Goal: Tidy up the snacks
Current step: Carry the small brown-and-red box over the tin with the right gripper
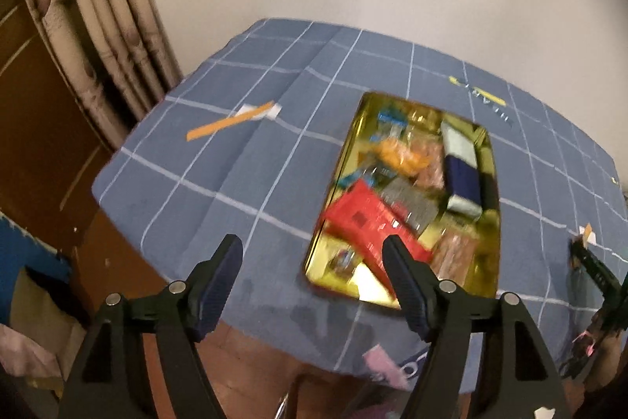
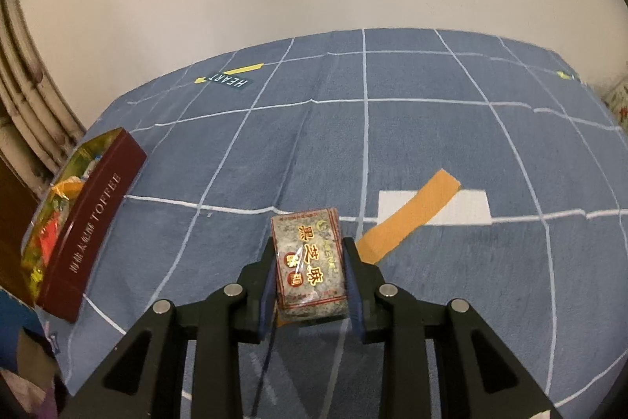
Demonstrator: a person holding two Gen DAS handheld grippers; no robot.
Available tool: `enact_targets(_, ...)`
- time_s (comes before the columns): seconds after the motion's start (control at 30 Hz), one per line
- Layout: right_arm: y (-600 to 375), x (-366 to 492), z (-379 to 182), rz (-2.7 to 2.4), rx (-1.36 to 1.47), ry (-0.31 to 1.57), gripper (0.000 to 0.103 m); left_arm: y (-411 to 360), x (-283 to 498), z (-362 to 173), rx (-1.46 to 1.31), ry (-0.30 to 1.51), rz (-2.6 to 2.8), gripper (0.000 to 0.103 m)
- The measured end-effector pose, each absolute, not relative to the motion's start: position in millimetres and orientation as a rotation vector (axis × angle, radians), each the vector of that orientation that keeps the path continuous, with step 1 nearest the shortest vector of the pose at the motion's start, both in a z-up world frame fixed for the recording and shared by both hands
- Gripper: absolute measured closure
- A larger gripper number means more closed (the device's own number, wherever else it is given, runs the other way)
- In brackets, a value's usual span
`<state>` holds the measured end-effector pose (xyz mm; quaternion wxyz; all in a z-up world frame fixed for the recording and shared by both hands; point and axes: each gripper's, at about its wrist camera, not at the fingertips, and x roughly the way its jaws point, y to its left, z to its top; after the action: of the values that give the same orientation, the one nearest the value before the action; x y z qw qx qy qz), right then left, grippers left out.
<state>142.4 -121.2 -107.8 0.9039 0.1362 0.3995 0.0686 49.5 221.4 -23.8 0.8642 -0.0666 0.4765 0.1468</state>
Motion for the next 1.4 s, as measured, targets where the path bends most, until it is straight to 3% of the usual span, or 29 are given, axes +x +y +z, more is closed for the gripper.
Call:
enact_targets(0.5, -82.1, 110.1, -63.6, 0.246, 0.333, 0.801, 0.073, 213.3, 36.9, -33.5, -0.103, 0.984, 0.281, 0.033)
enact_targets(0.87, 20.8, 118.4, -6.0, 0.500, 0.282, 0.769, 0.073, 222.4, 35.4, -35.7, -0.156, 0.975, 0.310, 0.033)
enact_targets(1.4, 123.3, 163.1, -20.6, 0.576, 0.228, 0.871, 0.073, 223.3, 38.9, -42.5, -0.145, 0.986, 0.313, 0.030)
